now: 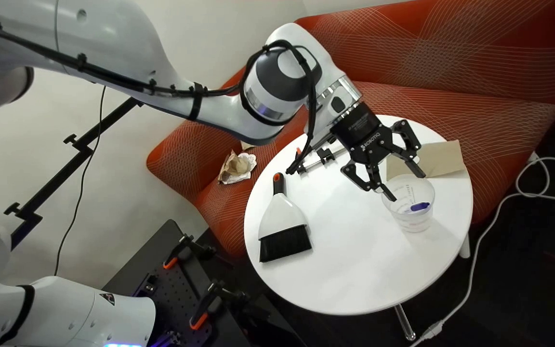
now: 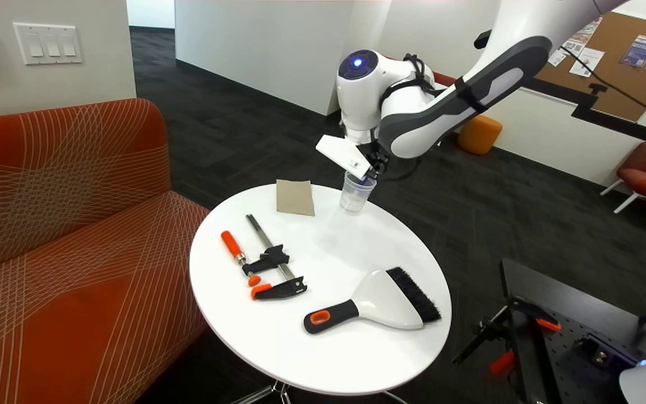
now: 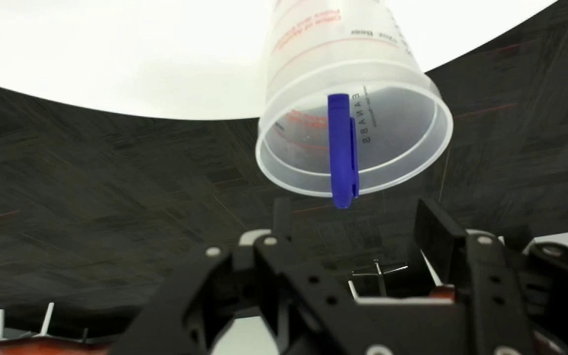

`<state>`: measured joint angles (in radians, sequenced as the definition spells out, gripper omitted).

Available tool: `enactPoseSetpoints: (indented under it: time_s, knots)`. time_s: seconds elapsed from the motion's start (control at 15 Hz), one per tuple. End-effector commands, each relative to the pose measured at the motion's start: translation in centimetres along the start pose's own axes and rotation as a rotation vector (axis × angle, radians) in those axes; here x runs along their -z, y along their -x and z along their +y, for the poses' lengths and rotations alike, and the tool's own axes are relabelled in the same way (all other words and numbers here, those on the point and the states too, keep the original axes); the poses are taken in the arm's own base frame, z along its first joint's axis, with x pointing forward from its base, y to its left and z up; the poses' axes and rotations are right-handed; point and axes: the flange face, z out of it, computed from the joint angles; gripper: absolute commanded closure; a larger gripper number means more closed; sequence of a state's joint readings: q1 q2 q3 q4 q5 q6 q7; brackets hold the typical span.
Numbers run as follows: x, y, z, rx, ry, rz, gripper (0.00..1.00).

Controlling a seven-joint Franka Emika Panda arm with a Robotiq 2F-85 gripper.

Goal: Pick up the pen from the table and put it in the plastic cup. Pick up the pen from the plastic cup and put it back on the table. Pick up the plastic cup and move it to the left.

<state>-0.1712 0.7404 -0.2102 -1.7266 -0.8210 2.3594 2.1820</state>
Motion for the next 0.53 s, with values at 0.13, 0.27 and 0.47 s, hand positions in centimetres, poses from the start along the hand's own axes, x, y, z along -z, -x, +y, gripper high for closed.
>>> enactPoseSetpoints:
  time_s: [0.13, 0.27, 0.47]
  knots:
    - [1.2, -1.16, 0.97, 0.007, -0.007, -0.06, 0.78]
    - [1.21, -1.19, 1.04, 0.013, -0.003, -0.07, 0.79]
    - [1.2, -1.03, 1.28, 0.026, 0.011, -0.087, 0.77]
